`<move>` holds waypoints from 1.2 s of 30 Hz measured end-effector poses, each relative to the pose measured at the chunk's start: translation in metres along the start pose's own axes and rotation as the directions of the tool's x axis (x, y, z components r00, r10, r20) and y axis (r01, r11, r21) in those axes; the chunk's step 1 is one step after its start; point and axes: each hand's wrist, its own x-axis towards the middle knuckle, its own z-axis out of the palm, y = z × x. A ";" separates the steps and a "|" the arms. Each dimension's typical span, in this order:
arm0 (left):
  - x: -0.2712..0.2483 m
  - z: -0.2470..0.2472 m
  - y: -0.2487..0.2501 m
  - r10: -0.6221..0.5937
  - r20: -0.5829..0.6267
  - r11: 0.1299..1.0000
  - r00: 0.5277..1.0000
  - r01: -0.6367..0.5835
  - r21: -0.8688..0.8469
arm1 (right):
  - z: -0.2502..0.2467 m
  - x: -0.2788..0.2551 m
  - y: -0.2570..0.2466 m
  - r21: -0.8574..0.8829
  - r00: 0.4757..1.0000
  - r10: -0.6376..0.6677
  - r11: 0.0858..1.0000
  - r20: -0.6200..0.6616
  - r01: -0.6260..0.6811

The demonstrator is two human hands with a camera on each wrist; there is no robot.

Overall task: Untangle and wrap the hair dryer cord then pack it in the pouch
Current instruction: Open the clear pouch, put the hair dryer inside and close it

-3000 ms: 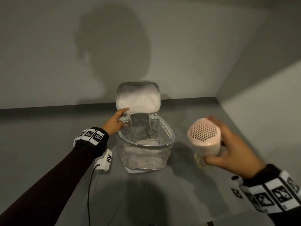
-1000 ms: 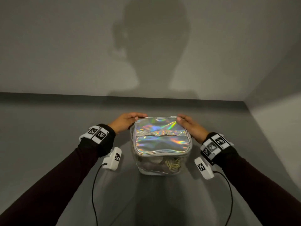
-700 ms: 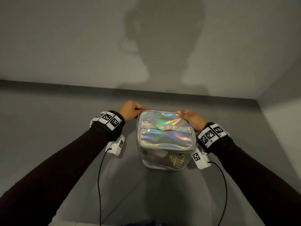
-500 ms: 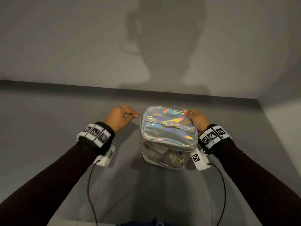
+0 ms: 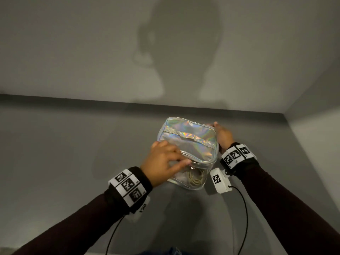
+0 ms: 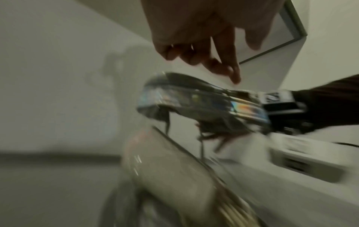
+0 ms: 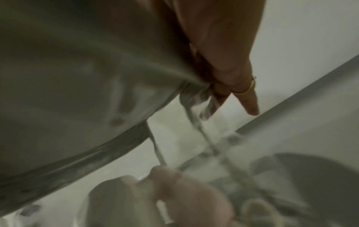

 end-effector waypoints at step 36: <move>0.075 0.030 -0.065 -0.460 0.216 0.731 0.861 0.505 -0.458 | 0.045 -0.153 -0.033 -0.837 0.783 -0.603 0.344 0.151 0.426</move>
